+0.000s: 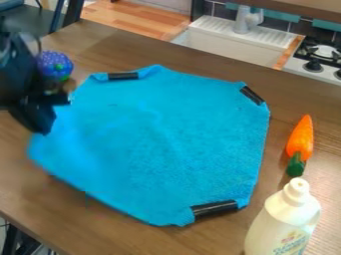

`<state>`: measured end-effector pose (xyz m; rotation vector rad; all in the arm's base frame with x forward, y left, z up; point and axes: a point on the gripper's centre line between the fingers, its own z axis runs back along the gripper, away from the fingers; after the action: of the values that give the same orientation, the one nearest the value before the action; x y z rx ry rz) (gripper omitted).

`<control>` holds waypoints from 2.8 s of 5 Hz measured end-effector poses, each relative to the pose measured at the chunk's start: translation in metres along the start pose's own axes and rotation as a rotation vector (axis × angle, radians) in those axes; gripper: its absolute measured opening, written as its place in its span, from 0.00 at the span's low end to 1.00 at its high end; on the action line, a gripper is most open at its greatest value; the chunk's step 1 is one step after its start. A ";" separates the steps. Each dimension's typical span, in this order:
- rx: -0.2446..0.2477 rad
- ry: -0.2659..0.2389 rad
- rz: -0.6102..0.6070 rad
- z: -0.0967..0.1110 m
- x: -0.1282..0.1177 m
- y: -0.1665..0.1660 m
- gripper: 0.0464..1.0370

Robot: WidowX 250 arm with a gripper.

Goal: Fold the cloth from bottom left to top right

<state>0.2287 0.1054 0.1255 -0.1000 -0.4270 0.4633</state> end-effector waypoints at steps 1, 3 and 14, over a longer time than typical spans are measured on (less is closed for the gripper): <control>-0.051 -0.011 0.095 0.019 0.029 -0.020 0.02; -0.096 0.055 0.296 0.011 0.066 -0.046 0.01; -0.136 0.152 0.267 -0.082 0.125 -0.237 0.78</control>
<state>0.4615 -0.0487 0.1431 -0.3245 -0.2956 0.6847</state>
